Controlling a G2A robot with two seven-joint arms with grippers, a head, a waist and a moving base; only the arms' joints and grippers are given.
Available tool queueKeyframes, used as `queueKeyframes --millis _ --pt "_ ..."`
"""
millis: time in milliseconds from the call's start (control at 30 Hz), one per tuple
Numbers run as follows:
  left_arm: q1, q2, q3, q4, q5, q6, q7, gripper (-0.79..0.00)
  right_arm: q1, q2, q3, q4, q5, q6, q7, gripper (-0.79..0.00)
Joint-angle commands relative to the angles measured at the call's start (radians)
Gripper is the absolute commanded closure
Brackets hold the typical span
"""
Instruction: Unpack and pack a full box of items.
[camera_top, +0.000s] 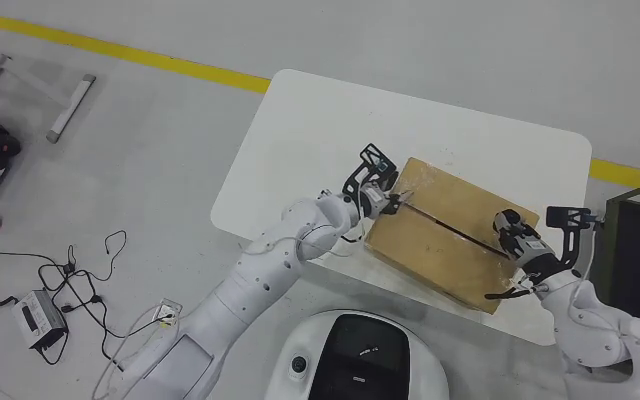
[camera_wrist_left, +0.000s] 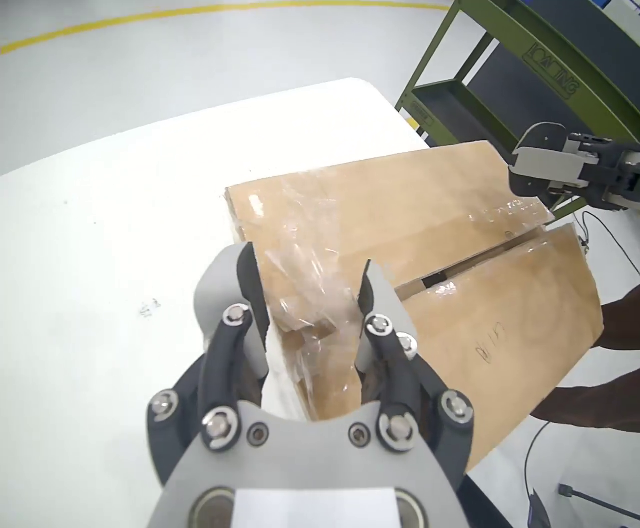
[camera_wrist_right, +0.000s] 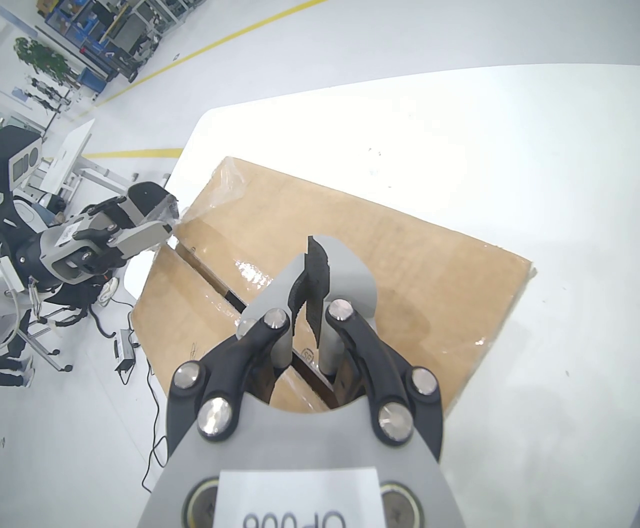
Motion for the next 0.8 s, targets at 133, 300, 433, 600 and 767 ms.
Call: queueKeyframes --millis 133,300,433,600,767 --pt "0.016 0.003 -0.012 -0.023 0.042 0.0 0.046 -0.129 0.015 -0.001 -0.016 0.01 -0.007 -0.001 0.005 0.0" --pt "0.028 0.005 -0.025 -0.043 0.041 -0.017 0.039 -0.003 0.029 -0.002 -0.045 0.023 -0.017 -0.003 0.011 0.0" --pt "0.038 0.007 -0.036 -0.078 0.028 -0.044 0.054 0.0 0.034 -0.003 -0.054 0.028 -0.021 0.001 0.011 0.0" --pt "0.061 0.011 -0.041 -0.126 0.038 -0.095 0.095 0.0 0.044 -0.005 -0.069 0.038 -0.027 0.005 0.009 0.0" --pt "0.082 0.015 -0.043 -0.146 0.045 -0.14 0.121 0.0 0.062 -0.007 -0.096 0.051 -0.039 0.012 0.015 0.0"
